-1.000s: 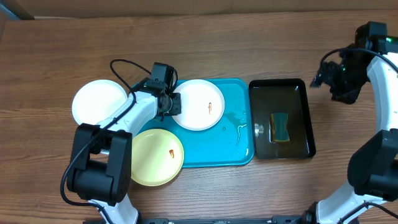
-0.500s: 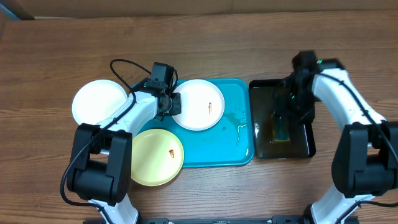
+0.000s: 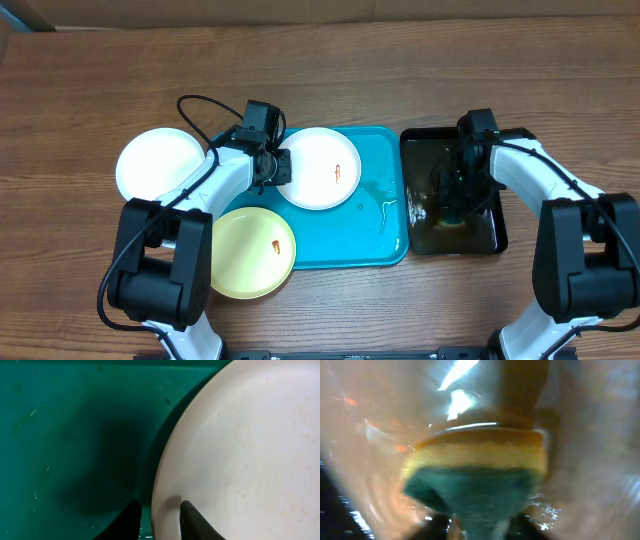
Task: Clean dirty plates on tray and stack at the side
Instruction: 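Reach the right gripper into the black tray and grasp the sponge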
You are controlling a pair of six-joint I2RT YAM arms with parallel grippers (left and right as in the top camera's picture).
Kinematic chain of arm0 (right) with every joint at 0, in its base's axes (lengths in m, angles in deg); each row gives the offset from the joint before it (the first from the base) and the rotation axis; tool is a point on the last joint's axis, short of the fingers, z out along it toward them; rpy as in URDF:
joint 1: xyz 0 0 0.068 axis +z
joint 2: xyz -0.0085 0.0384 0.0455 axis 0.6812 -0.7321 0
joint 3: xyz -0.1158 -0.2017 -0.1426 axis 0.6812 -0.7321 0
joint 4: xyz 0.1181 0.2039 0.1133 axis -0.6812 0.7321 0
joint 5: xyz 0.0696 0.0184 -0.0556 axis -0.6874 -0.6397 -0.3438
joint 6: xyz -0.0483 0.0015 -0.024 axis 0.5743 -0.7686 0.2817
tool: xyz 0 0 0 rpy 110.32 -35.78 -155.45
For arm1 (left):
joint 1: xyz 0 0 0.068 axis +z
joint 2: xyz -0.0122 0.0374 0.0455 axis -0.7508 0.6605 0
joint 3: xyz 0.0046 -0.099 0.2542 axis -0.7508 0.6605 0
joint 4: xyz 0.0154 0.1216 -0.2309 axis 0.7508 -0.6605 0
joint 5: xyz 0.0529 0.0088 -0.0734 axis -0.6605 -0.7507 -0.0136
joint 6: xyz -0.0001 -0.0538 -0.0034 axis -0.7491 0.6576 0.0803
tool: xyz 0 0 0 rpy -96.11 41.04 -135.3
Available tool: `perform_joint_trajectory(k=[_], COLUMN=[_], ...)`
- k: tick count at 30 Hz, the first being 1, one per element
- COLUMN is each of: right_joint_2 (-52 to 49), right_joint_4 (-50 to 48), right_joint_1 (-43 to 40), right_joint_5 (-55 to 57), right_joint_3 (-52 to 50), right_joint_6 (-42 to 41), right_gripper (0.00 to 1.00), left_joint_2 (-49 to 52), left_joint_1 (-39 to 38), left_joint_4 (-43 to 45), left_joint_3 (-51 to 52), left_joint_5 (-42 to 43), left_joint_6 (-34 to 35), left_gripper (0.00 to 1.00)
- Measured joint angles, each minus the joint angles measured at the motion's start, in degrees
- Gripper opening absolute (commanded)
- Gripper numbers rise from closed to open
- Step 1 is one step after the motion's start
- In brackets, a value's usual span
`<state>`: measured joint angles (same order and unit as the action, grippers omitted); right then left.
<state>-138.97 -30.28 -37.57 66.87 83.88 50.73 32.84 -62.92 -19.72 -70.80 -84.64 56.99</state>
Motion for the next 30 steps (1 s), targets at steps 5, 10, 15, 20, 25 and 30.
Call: perform_joint_trajectory(k=[5, 10, 15, 20, 25, 30], right_joint_2=[0.37, 0.35, 0.31, 0.24, 0.24, 0.22], right_joint_4=[3.58, 6.14, 7.06, 7.91, 8.35, 9.49], right_joint_1=[0.13, 0.13, 0.13, 0.13, 0.13, -0.02], right_joint_5=[0.92, 1.18, 1.25, 1.29, 1.22, 1.11], right_joint_3=[-0.07, -0.35, -0.72, -0.74, -0.76, 0.44], right_joint_6=[0.13, -1.29, -2.12, -2.43, -2.71, -2.47], right_gripper=[0.84, 0.28, 0.65, 0.07, 0.62, 0.70], left_joint_2=[0.00, 0.00, 0.00, 0.00, 0.00, 0.00], left_joint_1=[0.00, 0.00, 0.00, 0.00, 0.00, 0.00], left_joint_4=[0.00, 0.00, 0.00, 0.00, 0.00, 0.00], left_joint_3=[0.00, 0.00, 0.00, 0.00, 0.00, 0.00], left_joint_5=[0.00, 0.00, 0.00, 0.00, 0.00, 0.00], left_joint_6=[0.00, -0.02, -0.02, -0.02, -0.02, -0.02], left_gripper=[0.30, 0.31, 0.32, 0.32, 0.33, 0.33])
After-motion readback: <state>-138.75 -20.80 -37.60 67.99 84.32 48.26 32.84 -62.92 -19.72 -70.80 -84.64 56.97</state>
